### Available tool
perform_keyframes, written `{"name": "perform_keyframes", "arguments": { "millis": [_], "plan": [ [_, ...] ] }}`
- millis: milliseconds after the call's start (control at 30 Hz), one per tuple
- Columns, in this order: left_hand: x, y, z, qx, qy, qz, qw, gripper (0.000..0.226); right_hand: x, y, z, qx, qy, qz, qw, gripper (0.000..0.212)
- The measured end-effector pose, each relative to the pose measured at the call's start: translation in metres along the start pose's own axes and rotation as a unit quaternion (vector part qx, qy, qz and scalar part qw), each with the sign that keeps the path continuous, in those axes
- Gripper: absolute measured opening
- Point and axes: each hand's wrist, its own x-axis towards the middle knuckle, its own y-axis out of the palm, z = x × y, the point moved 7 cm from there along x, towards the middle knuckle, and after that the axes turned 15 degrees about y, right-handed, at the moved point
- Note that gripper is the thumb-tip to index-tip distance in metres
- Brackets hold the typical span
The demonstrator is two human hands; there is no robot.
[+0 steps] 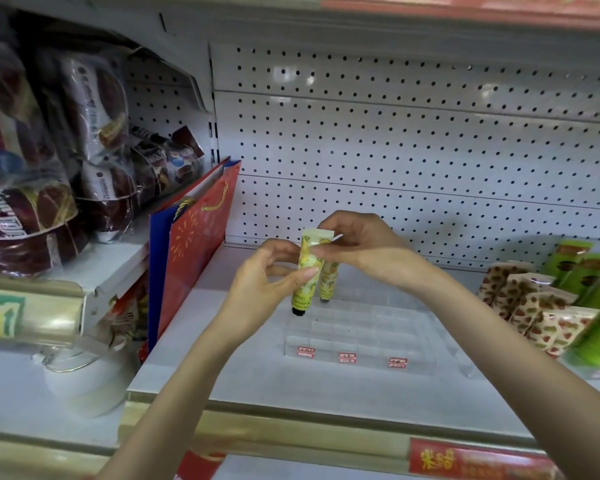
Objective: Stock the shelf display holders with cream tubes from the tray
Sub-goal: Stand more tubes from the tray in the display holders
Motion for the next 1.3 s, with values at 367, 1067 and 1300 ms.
{"name": "perform_keyframes", "arguments": {
  "millis": [367, 1067, 1300],
  "plan": [
    [-0.032, -0.014, 0.028, 0.466, 0.026, 0.203, 0.861, 0.096, 0.045, -0.002, -0.018, -0.016, 0.001, -0.062, 0.998, 0.010],
    [-0.018, -0.007, 0.051, 0.448, 0.017, 0.224, 0.865, 0.069, 0.074, 0.005, -0.058, -0.038, 0.062, -0.039, 0.997, 0.010],
    [-0.020, -0.004, 0.059, 0.485, 0.020, 0.235, 0.842, 0.094, 0.073, 0.006, -0.064, -0.072, 0.058, -0.055, 0.994, 0.011]
  ]
}}
